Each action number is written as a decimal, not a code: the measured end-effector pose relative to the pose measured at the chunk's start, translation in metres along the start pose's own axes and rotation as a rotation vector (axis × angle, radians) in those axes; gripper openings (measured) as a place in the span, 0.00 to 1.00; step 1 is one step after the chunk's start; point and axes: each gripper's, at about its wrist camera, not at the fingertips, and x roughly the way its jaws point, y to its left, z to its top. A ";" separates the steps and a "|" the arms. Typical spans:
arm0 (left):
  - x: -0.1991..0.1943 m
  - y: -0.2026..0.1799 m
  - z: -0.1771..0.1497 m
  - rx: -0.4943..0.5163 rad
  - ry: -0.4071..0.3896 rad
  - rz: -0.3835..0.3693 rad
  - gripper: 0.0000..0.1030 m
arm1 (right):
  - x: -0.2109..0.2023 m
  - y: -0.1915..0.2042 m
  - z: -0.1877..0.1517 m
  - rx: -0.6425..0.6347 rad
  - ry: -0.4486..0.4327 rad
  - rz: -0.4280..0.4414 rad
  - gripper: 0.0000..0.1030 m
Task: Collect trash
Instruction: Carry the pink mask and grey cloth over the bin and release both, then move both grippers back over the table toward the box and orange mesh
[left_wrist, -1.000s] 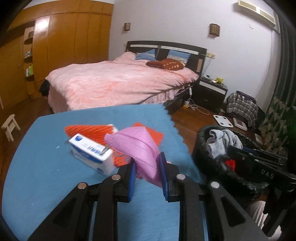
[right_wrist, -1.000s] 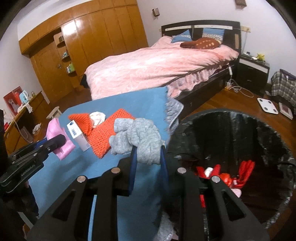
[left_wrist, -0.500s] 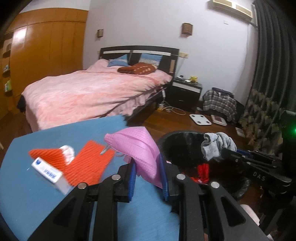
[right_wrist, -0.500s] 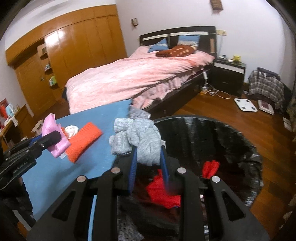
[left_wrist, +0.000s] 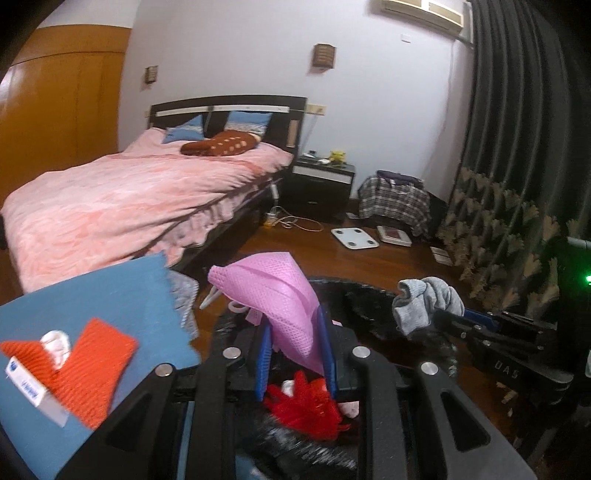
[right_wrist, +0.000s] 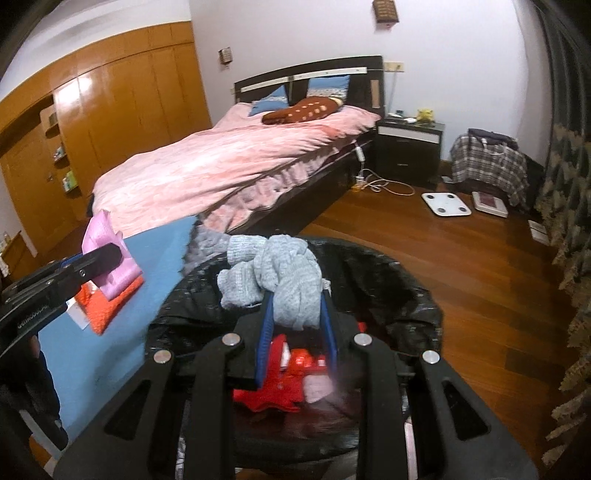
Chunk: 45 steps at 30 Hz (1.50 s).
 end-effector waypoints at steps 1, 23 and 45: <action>0.004 -0.004 0.002 0.005 0.003 -0.011 0.23 | 0.000 -0.004 0.000 0.003 -0.001 -0.009 0.23; 0.023 -0.001 -0.010 -0.032 0.086 -0.047 0.74 | 0.000 -0.036 -0.011 0.035 -0.027 -0.117 0.88; -0.079 0.138 -0.051 -0.195 -0.007 0.381 0.89 | 0.021 0.089 -0.007 -0.073 -0.017 0.055 0.93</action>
